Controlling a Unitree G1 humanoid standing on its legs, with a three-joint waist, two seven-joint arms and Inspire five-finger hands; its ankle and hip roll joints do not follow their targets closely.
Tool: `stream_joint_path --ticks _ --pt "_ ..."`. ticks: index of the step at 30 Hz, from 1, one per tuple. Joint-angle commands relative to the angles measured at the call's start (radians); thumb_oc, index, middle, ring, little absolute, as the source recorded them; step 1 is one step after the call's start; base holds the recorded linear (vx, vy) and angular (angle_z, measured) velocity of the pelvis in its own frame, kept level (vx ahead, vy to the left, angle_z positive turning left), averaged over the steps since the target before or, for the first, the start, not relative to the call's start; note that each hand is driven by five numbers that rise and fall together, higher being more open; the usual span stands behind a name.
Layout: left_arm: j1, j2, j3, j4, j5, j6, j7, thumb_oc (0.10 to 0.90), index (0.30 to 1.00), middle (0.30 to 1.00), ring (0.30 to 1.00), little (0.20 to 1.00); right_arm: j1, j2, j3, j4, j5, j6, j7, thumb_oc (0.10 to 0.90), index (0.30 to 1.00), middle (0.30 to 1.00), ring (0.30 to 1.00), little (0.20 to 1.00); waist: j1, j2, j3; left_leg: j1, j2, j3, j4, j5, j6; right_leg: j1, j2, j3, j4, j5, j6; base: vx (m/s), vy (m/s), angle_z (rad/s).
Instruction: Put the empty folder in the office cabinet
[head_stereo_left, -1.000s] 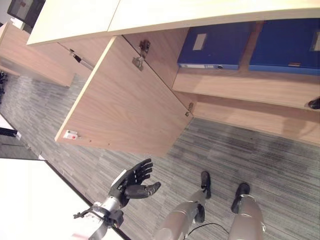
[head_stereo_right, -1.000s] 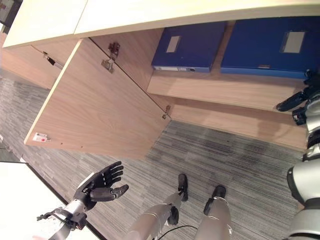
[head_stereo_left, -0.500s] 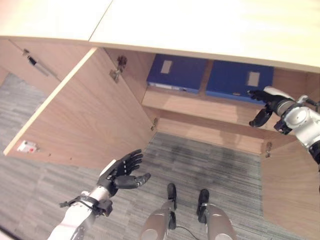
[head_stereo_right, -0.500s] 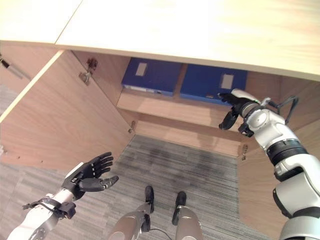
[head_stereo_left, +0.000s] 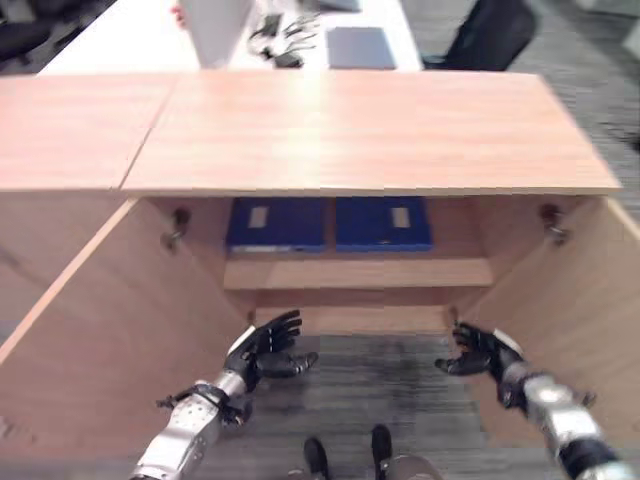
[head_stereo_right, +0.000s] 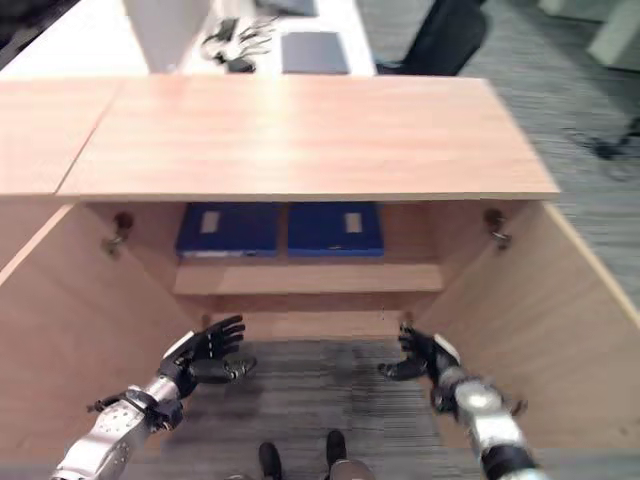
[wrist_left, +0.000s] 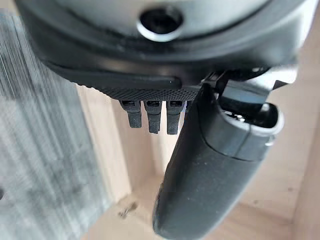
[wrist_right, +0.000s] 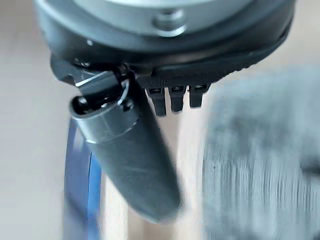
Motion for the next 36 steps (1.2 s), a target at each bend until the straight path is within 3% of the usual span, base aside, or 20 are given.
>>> stream_joint_path --ticks 1,5,6,11,13,15,18,21,22,25,27,32,36 --pt "-0.008 -0.039 -0.004 0.046 -0.035 -0.014 0.013 0.800 0.900 0.900 0.900 0.900 -0.077 -0.029 0.016 0.044 0.096 -0.079 -0.064 0.800 0.900 0.900 0.900 0.900 -0.008 -0.009 -0.087 0.033 -0.022 -0.045 -0.001 -0.108 -0.010 -0.103 -0.022 -0.008 0.034 0.074 0.114 0.01 0.165 -0.83" --pt "-0.033 -0.138 0.013 0.272 -0.049 -0.011 0.036 0.800 0.900 0.900 0.900 0.900 -0.030 0.062 -0.036 0.160 0.109 -0.109 -0.113 0.800 0.900 0.900 0.900 0.900 -0.069 -0.001 -0.091 0.053 -0.031 0.003 -0.001 -0.124 0.001 -0.126 -0.011 0.043 0.048 0.103 0.133 -0.02 0.153 -0.60" --pt "-0.033 -0.138 0.013 0.272 -0.049 -0.012 0.036 0.800 0.900 0.900 0.900 0.900 -0.030 0.062 -0.036 0.160 0.109 -0.109 -0.113 0.800 0.900 0.900 0.900 0.900 -0.069 -0.001 -0.091 0.054 -0.031 0.003 -0.001 -0.124 0.001 -0.126 -0.011 0.043 0.048 0.103 0.133 -0.01 0.077 -0.29" --pt "-0.132 -0.209 0.047 0.594 0.036 -0.028 0.077 0.800 0.900 0.900 0.900 0.900 -0.024 0.109 -0.028 0.376 0.115 -0.110 -0.109 0.800 0.900 0.900 0.900 0.900 -0.122 0.001 -0.086 0.065 -0.037 0.034 -0.001 -0.129 0.004 -0.151 -0.003 0.075 0.071 0.123 0.142 -0.04 0.089 -0.21" --pt "-0.182 -0.230 0.075 0.759 0.088 -0.034 0.098 0.800 0.900 0.900 0.900 0.900 -0.035 0.125 -0.068 0.489 0.172 -0.112 -0.119 0.800 0.900 0.900 0.900 0.900 -0.148 0.003 -0.086 0.073 -0.039 0.054 -0.001 -0.134 0.005 -0.159 0.000 0.089 0.078 0.131 0.146 0.02 0.146 -0.29" --pt "-0.231 -0.231 0.115 1.006 0.262 -0.036 0.140 0.800 0.900 0.900 0.900 0.900 -0.029 0.115 -0.119 0.582 0.226 -0.123 -0.144 0.800 0.900 0.900 0.900 0.900 -0.200 0.010 -0.087 0.104 -0.042 0.080 -0.001 -0.167 0.010 -0.175 0.006 0.104 0.102 0.130 0.159 0.07 0.178 -0.60" --pt "-0.231 -0.218 0.148 1.062 0.305 -0.026 0.164 0.800 0.900 0.900 0.900 0.900 -0.024 0.099 -0.131 0.544 0.230 -0.135 -0.164 0.800 0.900 0.900 0.900 0.900 -0.208 0.007 -0.079 0.109 -0.035 0.102 -0.001 -0.167 0.010 -0.191 -0.008 0.065 0.119 0.126 0.156 -0.03 0.009 -0.45" --pt "-0.205 -0.205 0.181 1.096 0.354 -0.011 0.187 0.800 0.900 0.900 0.900 0.900 -0.033 0.060 -0.161 0.491 0.242 -0.160 -0.191 0.800 0.900 0.900 0.900 0.900 -0.172 0.016 -0.077 0.107 -0.016 0.134 -0.001 -0.155 0.003 -0.184 -0.086 -0.098 0.157 0.065 0.121 -0.09 -0.027 -0.72" --pt "-0.196 -0.199 0.185 1.091 0.370 -0.011 0.190 0.800 0.900 0.900 0.900 0.900 -0.055 0.008 -0.180 0.444 0.222 -0.169 -0.207 0.800 0.900 0.900 0.900 0.900 -0.152 0.019 -0.083 0.102 -0.004 0.145 -0.001 -0.151 0.004 -0.170 -0.133 -0.152 0.200 0.043 0.112 -0.07 -0.062 -0.90" --pt "-0.190 -0.198 0.183 1.081 0.376 -0.010 0.186 0.800 0.900 0.900 0.900 0.900 -0.077 -0.036 -0.200 0.404 0.204 -0.182 -0.229 0.800 0.900 0.900 0.900 0.900 -0.133 0.020 -0.091 0.099 0.003 0.147 -0.001 -0.151 0.006 -0.153 -0.161 -0.158 0.223 0.032 0.113 -0.03 -0.077 -0.27" --pt "-0.188 -0.187 0.161 1.071 0.421 -0.007 0.186 0.800 0.900 0.900 0.900 0.900 -0.114 -0.123 -0.217 0.341 0.140 -0.193 -0.261 0.800 0.900 0.900 0.900 0.900 -0.096 0.012 -0.118 0.091 0.006 0.150 -0.001 -0.154 0.005 -0.102 -0.203 -0.182 0.196 0.050 0.125 0.02 -0.152 -0.28" --pt "-0.191 -0.172 0.127 1.052 0.473 -0.013 0.182 0.800 0.900 0.900 0.900 0.900 -0.158 -0.217 -0.194 0.278 0.043 -0.190 -0.278 0.800 0.900 0.900 0.900 0.900 -0.053 -0.011 -0.143 0.082 0.009 0.157 -0.001 -0.145 -0.011 -0.013 -0.169 -0.217 0.030 0.032 0.136 0.03 -0.141 -0.18" --pt "-0.149 -0.172 0.101 1.019 0.512 -0.034 0.194 0.800 0.900 0.900 0.900 0.900 -0.172 -0.285 -0.181 0.234 -0.012 -0.194 -0.283 0.800 0.900 0.900 0.900 0.900 -0.007 -0.030 -0.134 0.073 0.038 0.146 0.000 -0.124 -0.034 0.008 -0.130 -0.225 -0.010 0.008 0.123 -0.01 -0.206 -0.38"
